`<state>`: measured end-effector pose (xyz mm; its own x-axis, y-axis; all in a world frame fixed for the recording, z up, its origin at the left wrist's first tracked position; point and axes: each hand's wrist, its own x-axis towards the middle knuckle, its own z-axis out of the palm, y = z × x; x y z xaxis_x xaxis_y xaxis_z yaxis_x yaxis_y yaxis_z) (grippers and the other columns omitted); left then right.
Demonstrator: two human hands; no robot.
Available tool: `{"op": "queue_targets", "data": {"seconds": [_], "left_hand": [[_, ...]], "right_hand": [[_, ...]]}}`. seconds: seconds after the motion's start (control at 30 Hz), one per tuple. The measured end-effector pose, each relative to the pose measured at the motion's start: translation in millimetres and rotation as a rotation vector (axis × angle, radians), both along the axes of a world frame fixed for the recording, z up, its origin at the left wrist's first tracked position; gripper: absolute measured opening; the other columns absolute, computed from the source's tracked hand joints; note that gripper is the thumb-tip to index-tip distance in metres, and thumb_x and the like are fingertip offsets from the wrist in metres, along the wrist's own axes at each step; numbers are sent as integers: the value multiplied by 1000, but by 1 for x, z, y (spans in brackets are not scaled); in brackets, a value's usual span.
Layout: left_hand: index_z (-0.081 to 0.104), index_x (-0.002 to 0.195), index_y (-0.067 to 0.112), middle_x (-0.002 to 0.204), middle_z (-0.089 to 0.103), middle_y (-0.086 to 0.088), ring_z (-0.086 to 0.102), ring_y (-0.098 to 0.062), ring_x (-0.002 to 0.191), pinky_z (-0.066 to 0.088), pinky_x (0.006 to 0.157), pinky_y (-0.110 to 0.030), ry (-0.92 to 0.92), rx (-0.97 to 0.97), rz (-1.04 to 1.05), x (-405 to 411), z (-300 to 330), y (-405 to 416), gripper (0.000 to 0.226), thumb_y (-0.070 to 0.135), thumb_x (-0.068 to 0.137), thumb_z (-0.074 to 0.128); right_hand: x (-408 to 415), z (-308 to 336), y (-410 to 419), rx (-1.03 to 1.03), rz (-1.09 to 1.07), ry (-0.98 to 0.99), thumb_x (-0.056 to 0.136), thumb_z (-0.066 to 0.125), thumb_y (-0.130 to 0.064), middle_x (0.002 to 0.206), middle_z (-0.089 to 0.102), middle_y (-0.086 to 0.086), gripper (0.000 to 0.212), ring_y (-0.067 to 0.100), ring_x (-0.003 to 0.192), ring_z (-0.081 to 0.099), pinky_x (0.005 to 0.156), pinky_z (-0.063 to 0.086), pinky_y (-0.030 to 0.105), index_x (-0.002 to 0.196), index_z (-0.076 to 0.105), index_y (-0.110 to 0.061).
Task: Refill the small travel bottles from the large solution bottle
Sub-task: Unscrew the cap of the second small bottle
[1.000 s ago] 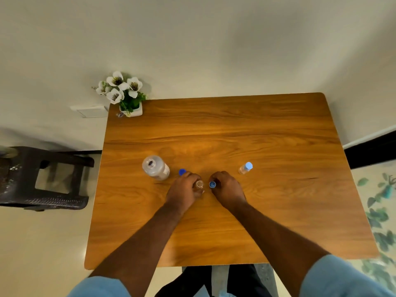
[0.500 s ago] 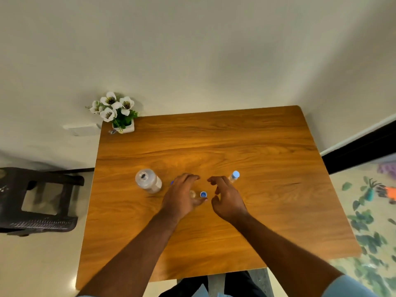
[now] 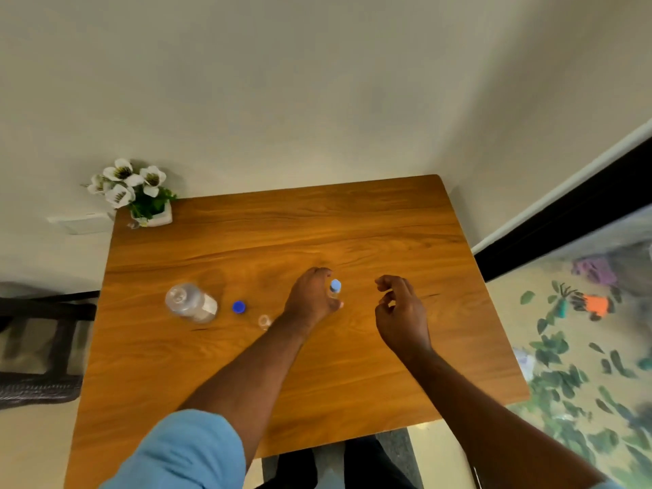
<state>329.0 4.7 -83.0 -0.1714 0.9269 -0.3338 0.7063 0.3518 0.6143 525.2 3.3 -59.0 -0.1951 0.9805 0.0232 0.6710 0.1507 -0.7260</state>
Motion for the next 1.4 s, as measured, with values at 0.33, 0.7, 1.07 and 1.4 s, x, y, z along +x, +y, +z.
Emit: {"op": "queue_targets", "data": {"seconds": [0.33, 0.7, 1.07, 1.4], "left_hand": [[70, 110, 11, 109, 74, -9, 68, -29, 100, 57, 87, -36, 64, -31, 79, 6, -18, 22, 41, 29, 75, 85], [74, 83, 6, 75, 71, -6, 63, -20, 69, 53, 72, -37, -193, 328, 177, -35, 133, 80, 23, 18, 68, 88], [72, 69, 28, 57, 63, 10, 60, -7, 59, 55, 66, -31, -210, 731, 40, -70, 421, 102, 17, 21, 73, 88], [75, 94, -3, 91, 74, -25, 75, -29, 81, 64, 76, -41, -487, 974, 94, -69, 517, 79, 26, 15, 78, 86]], "right_hand": [[37, -3, 9, -63, 35, 26, 89, 59, -2, 117, 60, -10, 38, 1, 96, 61, 70, 52, 17, 122, 58, -20], [-44, 145, 117, 97, 375, 116, 86, 70, -30, 115, 62, -12, 40, 6, 89, 64, 74, 57, 28, 124, 60, -27], [-118, 427, 174, 474, 489, 266, 74, 80, -30, 73, 70, -9, 16, 7, 70, 66, 67, 53, 27, 81, 65, -30], [-125, 540, 157, 588, 477, 455, 67, 89, -31, 76, 72, 2, 26, 16, 70, 66, 74, 57, 39, 78, 69, -20]]}}
